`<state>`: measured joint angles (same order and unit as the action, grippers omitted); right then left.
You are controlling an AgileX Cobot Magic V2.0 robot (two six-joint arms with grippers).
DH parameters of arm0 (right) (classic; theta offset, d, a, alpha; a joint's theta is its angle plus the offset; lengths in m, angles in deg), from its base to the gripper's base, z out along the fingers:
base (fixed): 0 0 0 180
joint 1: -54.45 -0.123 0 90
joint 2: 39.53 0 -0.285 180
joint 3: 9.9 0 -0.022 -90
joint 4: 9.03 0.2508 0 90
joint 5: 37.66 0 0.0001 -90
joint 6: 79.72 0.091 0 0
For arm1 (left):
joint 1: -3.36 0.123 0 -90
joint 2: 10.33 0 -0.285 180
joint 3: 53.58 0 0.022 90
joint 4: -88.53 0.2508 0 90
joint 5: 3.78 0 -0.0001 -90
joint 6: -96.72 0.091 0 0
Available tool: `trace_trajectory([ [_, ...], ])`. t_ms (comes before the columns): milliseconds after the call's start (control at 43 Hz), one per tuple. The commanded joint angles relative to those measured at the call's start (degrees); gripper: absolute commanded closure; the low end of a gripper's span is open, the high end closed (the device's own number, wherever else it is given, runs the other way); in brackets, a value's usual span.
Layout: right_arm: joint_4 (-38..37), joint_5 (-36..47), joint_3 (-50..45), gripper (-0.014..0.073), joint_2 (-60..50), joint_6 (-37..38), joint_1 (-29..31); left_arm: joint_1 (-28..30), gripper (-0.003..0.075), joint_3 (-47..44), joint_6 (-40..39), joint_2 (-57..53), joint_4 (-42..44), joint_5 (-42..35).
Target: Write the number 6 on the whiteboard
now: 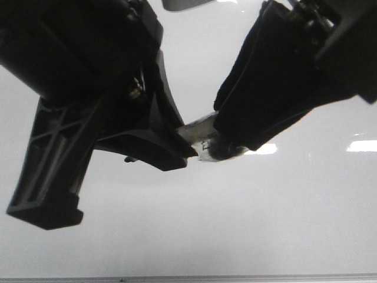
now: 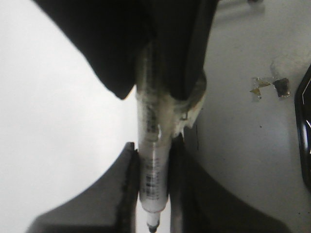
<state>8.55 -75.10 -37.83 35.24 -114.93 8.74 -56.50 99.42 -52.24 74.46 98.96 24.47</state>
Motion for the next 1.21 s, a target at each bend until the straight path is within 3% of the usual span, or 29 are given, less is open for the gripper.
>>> trace_trajectory([
  [0,0.0,1.91,2.05,0.0662,-1.05,-0.52,0.07,-0.3,0.068,1.79,-0.34,-2.02,-0.13,-4.5],
  [209,-1.95,-2.21,0.07,0.0662,-2.32,-0.52,3.0,-0.3,0.0293,1.79,-0.34,-2.02,-0.5,-6.01],
  [302,-2.01,-2.03,-2.29,0.0662,-4.82,-0.48,6.22,-0.3,0.0212,1.79,-0.34,-2.02,-0.5,-6.17],
  [419,-2.01,-0.18,-4.83,0.0662,-8.86,-0.47,11.74,-0.3,0.0245,1.79,-0.34,-2.02,-0.74,-6.17],
  [512,-1.98,1.61,-5.57,0.0662,-11.79,-0.47,17.51,-0.3,0.0333,1.79,-0.34,-2.02,-0.75,-6.17],
  [767,-1.26,2.82,-5.57,0.0662,-15.07,-0.47,20.81,1.7,0.074,1.79,-1.24,-2.02,-4.52,-6.17],
  [953,-1.21,3.47,-5.57,0.0662,-15.08,-0.47,20.81,7.61,0.0741,-0.81,-1.24,-7.92,-13.78,-9.12],
  [1186,2.67,8.83,-5.57,0.0662,-14.37,-0.47,20.81,11.79,0.0741,-17.52,-1.24,-30.31,-21.44,-21.41],
])
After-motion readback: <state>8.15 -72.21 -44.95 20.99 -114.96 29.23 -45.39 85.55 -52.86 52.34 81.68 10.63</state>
